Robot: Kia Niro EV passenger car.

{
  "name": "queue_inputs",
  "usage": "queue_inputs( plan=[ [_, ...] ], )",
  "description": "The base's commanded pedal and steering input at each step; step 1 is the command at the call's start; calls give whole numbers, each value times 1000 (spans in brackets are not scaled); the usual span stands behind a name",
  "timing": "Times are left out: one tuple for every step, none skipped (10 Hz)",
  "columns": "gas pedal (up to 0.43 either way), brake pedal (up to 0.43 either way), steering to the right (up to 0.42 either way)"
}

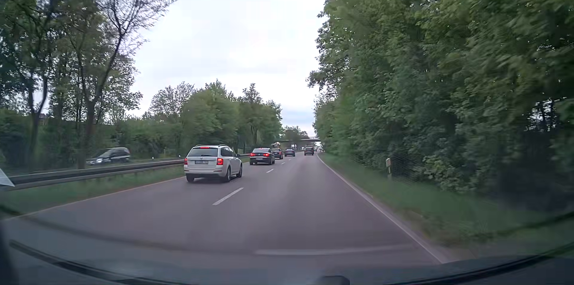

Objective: Follow the waypoints while adhering to traffic rules and regulations

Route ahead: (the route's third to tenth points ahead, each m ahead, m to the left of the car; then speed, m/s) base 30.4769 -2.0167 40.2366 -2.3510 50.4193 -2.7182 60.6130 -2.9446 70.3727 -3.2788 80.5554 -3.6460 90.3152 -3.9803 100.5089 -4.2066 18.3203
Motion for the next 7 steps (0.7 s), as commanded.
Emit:
queue_inputs(
  plan=[
    [98,0,1],
    [98,0,1],
    [110,0,0],
    [110,0,1],
    [110,0,0],
    [110,0,0],
    [110,0,0]
  ],
)
